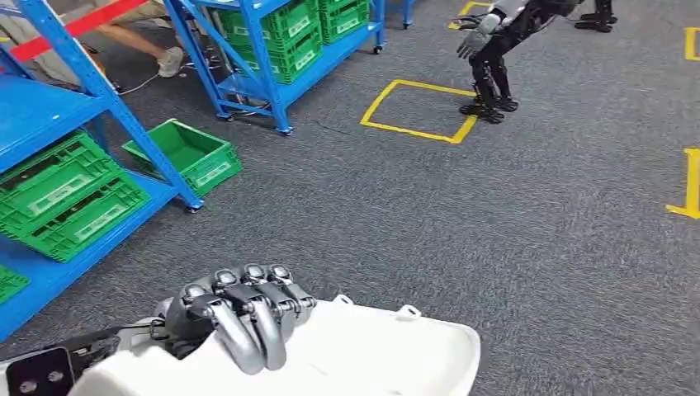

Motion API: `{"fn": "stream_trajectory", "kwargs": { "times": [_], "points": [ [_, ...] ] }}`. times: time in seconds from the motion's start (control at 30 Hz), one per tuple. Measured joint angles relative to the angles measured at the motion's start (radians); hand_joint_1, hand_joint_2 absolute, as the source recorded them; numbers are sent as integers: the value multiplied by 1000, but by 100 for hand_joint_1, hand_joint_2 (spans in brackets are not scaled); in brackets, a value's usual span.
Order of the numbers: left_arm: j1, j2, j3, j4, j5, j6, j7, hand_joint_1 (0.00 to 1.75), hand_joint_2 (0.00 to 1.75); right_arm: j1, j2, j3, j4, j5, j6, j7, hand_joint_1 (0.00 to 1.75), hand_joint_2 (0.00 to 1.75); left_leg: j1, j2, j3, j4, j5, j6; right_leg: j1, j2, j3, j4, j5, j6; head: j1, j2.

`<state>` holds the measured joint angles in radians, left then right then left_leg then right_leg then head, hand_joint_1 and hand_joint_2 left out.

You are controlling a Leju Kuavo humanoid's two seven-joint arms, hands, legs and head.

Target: Take the parts from the cabinet and place them on the table.

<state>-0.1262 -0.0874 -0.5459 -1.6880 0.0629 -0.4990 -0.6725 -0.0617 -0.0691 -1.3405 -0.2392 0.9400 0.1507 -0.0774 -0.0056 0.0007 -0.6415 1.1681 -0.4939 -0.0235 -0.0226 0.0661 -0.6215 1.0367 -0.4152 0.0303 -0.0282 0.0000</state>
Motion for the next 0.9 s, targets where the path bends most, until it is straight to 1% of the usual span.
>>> {"fn": "stream_trajectory", "kwargs": {
  "times": [0.03, 0.07, 0.1, 0.13, 0.17, 0.2, 0.23, 0.27, 0.3, 0.33, 0.37, 0.4, 0.43, 0.47, 0.5, 0.53, 0.57, 0.6, 0.63, 0.7, 0.73, 0.77, 0.8, 0.83, 0.87, 0.9],
  "points": [
    [0, 1, 0, 0, 0, 1, 0, 175, 175, -1, -1, 1, 0, -2, -2, 1, 0, 0, 0, -21, 48, -90, 40, 9, 0, 12, 0, 0, 2, 3, 0, 0],
    [0, 1, 2, 0, 0, 2, 0, 175, 175, -1, 0, 1, 0, -4, -3, 2, 0, 0, 0, -71, 77, -148, 45, 19, -4, 19, -3, 0, 4, 7, 1, 0],
    [0, 2, 2, 0, 0, 2, 0, 175, 175, -3, -1, 1, 0, -4, -5, 3, 0, 0, 4, -70, 83, -170, 38, 18, 0, 27, -8, 4, 5, 14, 2, 0],
    [2, 4, 4, 0, 0, 2, 0, 175, 175, -1, -1, 1, 0, -4, -6, 5, 0, 0, -1, -65, 81, -168, 40, 13, -4, 32, -13, -1, 10, 22, -1, 0],
    [3, 6, 6, 0, 0, 1, -1, 175, 175, 3, -1, 2, 0, -4, -7, 8, 0, 0, -4, -62, 80, -168, 40, 16, -9, 40, -13, -8, 15, 30, 0, 0],
    [3, 6, 6, 0, 0, -1, -2, 175, 175, 5, 0, 2, 1, -3, -8, 11, 0, 0, -4, -55, 81, -172, 45, 21, -10, 47, -13, -14, 19, 37, -1, 0],
    [3, 5, 6, 0, 2, -6, -2, 175, 175, 7, -1, 2, 2, -3, -9, 13, 0, 0, 6, -41, 84, -186, 56, 25, -9, 33, -20, -8, 17, 40, 0, 0],
    [4, 4, 6, 0, 5, -10, -2, 175, 175, 7, -1, 2, 2, -3, -12, 14, 0, 0, 5, -34, 85, -188, 57, 29, -2, -17, -31, 17, -5, 42, 5, 0],
    [6, 5, 8, 0, 9, -12, -2, 175, 175, 4, -1, 2, 2, -4, -14, 14, 0, 0, 5, -24, 84, -188, 57, 31, -1, -39, -58, 75, -44, 45, 10, 0],
    [10, 5, 9, 0, 11, -15, -2, 175, 175, 1, -1, 2, 2, -6, -15, 14, 0, 0, 4, -11, 84, -187, 57, 31, -1, -49, -94, 159, -87, 48, 11, 0],
    [12, 5, 10, 1, 11, -17, -2, 175, 175, -2, 0, 2, 2, -6, -15, 14, 0, 0, 2, 2, 84, -187, 55, 33, -1, -53, -130, 241, -121, 50, 11, 0],
    [14, 5, 10, 1, 12, -20, -2, 175, 175, -1, 1, 2, 3, -7, -15, 15, 0, 0, 2, 12, 84, -187, 55, 34, -1, -56, -148, 288, -133, 52, 11, 0],
    [15, 5, 11, 1, 13, -22, -2, 175, 175, 1, 1, 2, 3, -8, -15, 16, 0, 0, 2, 22, 85, -187, 55, 34, -1, -56, -142, 285, -122, 53, 10, 0],
    [16, 5, 12, 1, 14, -24, -2, 175, 175, 3, 1, 2, 3, -10, -16, 16, 0, 0, 2, 30, 85, -186, 54, 33, -1, -58, -115, 240, -94, 54, 11, 0],
    [16, 4, 13, 1, 16, -26, -2, 175, 175, 3, 0, 2, 3, -11, -16, 17, 0, 0, 2, 38, 86, -185, 53, 31, -1, -65, -66, 155, -54, 53, 11, 0],
    [16, 3, 13, 1, 18, -29, -2, 175, 175, 2, -1, 2, 3, -13, -17, 18, 0, 0, 2, 45, 89, -184, 50, 27, -1, -83, -11, 60, -19, 54, 11, 0],
    [16, 3, 13, 1, 18, -32, -2, 175, 175, 0, -1, 2, 3, -14, -18, 19, 0, 0, -2, 52, 91, -182, 47, 21, 2, -129, 24, -12, -19, 51, 12, 0],
    [15, 1, 14, 1, 18, -34, -2, 175, 175, -3, 0, 2, 3, -16, -19, 22, 0, 0, -10, 56, 90, -178, 44, 16, 3, -117, 28, -12, -13, 39, 10, 0],
    [16, -1, 14, 1, 18, -36, -2, 175, 175, -3, 0, 2, 3, -18, -19, 24, 0, 0, -11, 60, 91, -178, 45, 13, 3, -105, 25, -10, -12, 30, 9, 0],
    [16, -5, 14, 1, 19, -42, -2, 175, 175, 0, 0, 1, 3, -21, -22, 27, 0, 0, -8, 73, 93, -182, 47, 7, 7, -91, 18, -8, -12, 19, 10, 0],
    [16, -8, 14, 1, 18, -43, -2, 175, 175, 0, -1, 0, 3, -24, -24, 29, 0, 0, -8, 76, 92, -181, 42, 0, 3, -84, 19, -12, -8, 11, 10, 0],
    [15, -11, 14, 1, 18, -44, -2, 175, 175, 0, -1, -1, 3, -30, -27, 30, 0, 0, -4, 46, 85, -165, 24, -9, 0, -76, 19, -13, -5, 6, 9, 0],
    [15, -11, 14, 1, 17, -45, -2, 175, 175, -2, -2, -2, 3, -33, -27, 31, 0, 0, -2, 25, 62, -110, -14, -14, -2, -69, 16, -13, -4, 0, 9, 0],
    [16, -11, 15, 1, 15, -45, -2, 175, 175, -4, -2, -2, 3, -36, -27, 31, 0, 0, -1, 15, 23, -26, -59, -17, -2, -61, 14, -13, -3, -1, 9, 0],
    [16, -11, 15, 1, 10, -45, -2, 175, 175, -3, -2, -2, 3, -39, -27, 31, 0, 0, 0, 12, -21, 64, -97, -19, -3, -51, 12, -13, -2, -3, 9, 0],
    [17, -11, 15, 2, 6, -45, -2, 175, 175, -2, -2, -4, 3, -39, -27, 32, 0, 0, 0, 12, -55, 129, -115, -20, -3, -42, 10, -13, -1, -2, 9, 0]
  ]
}}
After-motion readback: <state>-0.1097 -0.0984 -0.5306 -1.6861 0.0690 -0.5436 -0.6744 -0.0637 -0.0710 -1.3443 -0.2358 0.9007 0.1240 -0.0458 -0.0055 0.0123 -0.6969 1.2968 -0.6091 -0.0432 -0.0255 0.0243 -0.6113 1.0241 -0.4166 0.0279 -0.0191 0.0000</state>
